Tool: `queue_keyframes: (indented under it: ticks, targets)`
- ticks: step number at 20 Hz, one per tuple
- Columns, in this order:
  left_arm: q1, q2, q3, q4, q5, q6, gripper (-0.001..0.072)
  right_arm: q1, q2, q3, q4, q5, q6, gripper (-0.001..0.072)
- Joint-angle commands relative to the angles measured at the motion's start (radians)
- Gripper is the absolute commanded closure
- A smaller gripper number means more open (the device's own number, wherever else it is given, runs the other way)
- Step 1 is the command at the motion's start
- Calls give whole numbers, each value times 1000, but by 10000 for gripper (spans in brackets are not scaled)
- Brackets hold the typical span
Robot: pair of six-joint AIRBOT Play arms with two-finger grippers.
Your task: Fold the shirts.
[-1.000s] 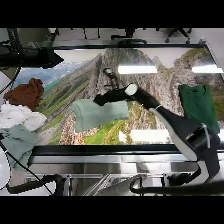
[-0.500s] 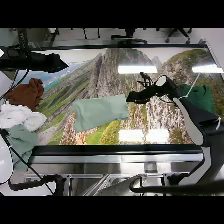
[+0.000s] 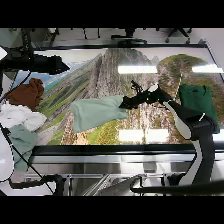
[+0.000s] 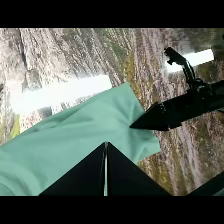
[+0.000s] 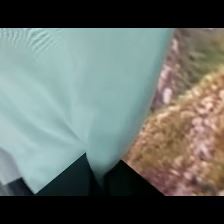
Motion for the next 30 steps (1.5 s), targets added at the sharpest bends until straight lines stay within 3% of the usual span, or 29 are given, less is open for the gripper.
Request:
queue_keyframes:
  ticks: [1, 7, 15, 22, 30]
  targets:
    - [0, 0, 0, 1, -18, 0, 698, -37, 55, 27, 129, 16, -67, 690]
    - [0, 0, 0, 1, -54, 1, 698, -359, 275, 103, 128, -64, 37, 690]
    - [0, 0, 0, 1, -79, 18, 698, -841, 373, 111, 103, -47, 161, 691]
    - [-1, 0, 0, 1, -88, 18, 698, -945, 436, 110, -349, 96, 393, 691]
    - [-53, 0, 0, 3, -78, 20, 698, -943, 496, 83, -668, 373, 635, 691]
